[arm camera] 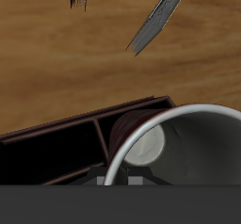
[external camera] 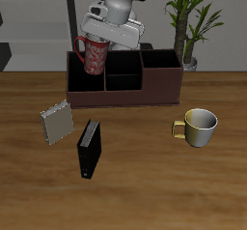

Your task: Place the red mug into the back desk caddy's left compartment

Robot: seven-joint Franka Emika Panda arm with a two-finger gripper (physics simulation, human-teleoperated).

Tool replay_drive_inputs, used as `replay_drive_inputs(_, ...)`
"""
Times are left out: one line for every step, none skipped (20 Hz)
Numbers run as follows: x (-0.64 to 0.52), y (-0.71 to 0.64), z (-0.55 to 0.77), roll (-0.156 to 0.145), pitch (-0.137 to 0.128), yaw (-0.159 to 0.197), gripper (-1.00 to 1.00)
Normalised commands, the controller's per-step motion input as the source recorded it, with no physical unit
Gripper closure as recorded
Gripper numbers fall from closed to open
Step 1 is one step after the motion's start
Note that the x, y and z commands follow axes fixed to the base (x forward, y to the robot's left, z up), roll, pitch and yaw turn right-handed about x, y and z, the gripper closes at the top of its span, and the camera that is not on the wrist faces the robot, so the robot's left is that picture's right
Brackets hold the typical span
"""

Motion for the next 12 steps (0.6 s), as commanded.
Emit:
replay_drive_inputs(-0.12,-0.08,0.01,0.000,0.000,0.000,1.00)
replay_drive_inputs(-0.07,0.04,-0.23,-0.005,0.004,-0.041,1.00)
replay_drive_inputs(-0.06,0.11,-0.27,0.035,0.015,-0.021,1.00)
replay_drive_inputs(-0.01,0.08,-0.26,0.012,0.038,-0.048,1.00)
replay_drive_inputs(-0.05,0.11,-0.25,0.001,0.015,-0.004,1.00)
replay_drive_inputs(-0.11,0.10,-0.14,0.024,-0.013,0.006,1.00)
replay_drive_inputs(0.00,0.13,-0.27,0.046,0.061,-0.021,1.00)
replay_drive_inputs(-0.09,0.15,-0.21,0.020,0.023,-0.014,1.00)
replay_drive_inputs(-0.06,0.15,-0.24,0.058,-0.006,0.006,1.00)
replay_drive_inputs(-0.11,0.10,-0.28,0.008,0.043,-0.048,1.00)
replay_drive_inputs(-0.10,0.14,-0.27,0.050,0.020,-0.002,1.00)
replay_drive_inputs(-0.07,0.01,-0.10,0.000,0.006,-0.006,1.00)
